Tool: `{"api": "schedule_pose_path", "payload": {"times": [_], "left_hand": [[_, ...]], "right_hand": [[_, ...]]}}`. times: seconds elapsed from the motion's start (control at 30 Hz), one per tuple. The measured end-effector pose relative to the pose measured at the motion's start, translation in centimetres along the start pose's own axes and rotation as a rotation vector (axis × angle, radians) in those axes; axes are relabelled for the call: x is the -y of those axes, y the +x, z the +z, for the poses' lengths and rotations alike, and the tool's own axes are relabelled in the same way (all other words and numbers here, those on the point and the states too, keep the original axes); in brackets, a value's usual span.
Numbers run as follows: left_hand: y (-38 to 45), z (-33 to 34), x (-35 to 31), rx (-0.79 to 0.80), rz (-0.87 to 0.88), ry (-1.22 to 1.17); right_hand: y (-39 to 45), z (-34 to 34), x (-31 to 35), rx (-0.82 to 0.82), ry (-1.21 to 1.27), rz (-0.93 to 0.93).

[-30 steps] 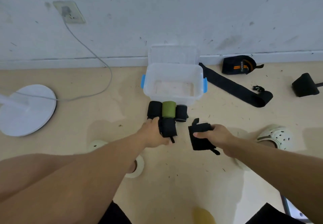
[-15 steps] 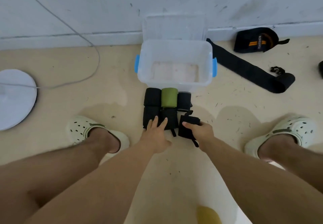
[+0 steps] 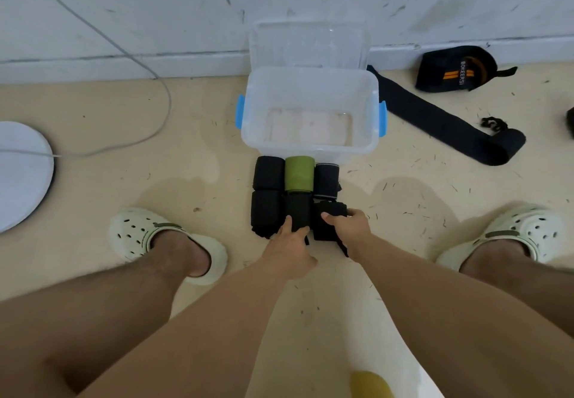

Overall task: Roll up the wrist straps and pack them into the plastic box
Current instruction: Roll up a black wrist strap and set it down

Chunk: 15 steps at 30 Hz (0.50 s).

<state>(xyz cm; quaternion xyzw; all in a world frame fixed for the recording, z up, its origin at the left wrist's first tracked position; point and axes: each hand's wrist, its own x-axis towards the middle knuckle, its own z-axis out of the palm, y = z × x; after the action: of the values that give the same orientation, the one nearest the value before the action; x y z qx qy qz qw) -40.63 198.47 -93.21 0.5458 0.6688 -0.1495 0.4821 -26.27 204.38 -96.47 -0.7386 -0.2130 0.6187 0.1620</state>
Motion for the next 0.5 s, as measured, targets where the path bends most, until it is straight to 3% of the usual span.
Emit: {"api": "schedule_pose_path", "payload": {"times": [0.5], "left_hand": [[0.1, -0.8, -1.1, -0.155, 0.047, -0.065]], "right_hand": [[-0.8, -1.7, 2.4, -0.011, -0.064, -0.106]]}}
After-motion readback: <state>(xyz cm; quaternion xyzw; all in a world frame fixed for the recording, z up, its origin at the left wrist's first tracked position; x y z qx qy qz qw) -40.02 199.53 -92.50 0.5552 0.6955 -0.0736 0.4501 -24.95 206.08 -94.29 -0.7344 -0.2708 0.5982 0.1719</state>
